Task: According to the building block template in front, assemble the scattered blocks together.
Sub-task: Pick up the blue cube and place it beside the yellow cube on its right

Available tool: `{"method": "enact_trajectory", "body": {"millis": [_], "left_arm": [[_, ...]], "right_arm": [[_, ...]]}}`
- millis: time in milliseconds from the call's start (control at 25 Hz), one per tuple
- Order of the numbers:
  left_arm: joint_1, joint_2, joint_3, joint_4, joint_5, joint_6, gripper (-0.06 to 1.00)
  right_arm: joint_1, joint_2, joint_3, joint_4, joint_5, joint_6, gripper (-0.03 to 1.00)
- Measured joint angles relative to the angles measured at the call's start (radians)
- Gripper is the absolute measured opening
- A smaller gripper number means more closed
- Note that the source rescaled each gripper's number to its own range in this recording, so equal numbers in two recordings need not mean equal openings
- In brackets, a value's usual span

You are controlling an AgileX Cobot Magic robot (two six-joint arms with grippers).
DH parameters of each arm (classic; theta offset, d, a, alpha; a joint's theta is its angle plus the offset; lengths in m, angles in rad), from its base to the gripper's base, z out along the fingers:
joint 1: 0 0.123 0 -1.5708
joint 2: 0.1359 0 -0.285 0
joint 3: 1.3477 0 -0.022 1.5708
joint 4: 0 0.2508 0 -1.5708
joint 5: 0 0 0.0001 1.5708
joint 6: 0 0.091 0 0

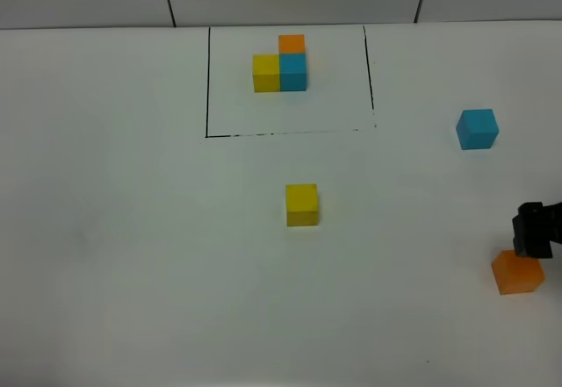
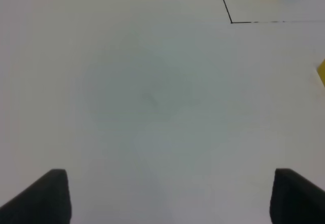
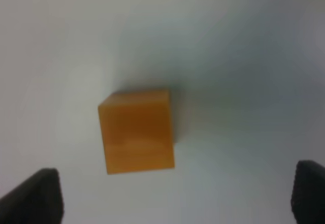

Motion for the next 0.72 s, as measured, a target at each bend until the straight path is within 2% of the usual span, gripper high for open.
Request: {"method": "enact_trajectory", "body": {"millis": [200, 520, 720], "left_arm": [[0.000, 0.001, 0.000, 0.000, 0.000, 0.000, 0.68], [0.000, 0.001, 0.000, 0.000, 0.000, 0.000, 0.68], [0.000, 0.001, 0.000, 0.000, 0.000, 0.001, 0.68]], "right_arm": [[0.000, 0.100, -0.142, 0.000, -0.004, -0.017, 0.82], [0.001, 0.380, -0.418, 0.048, -0.018, -0.106, 0.82], [0.034, 0.519, -0.569, 0.071, -0.009, -0.166, 0.82]]}}
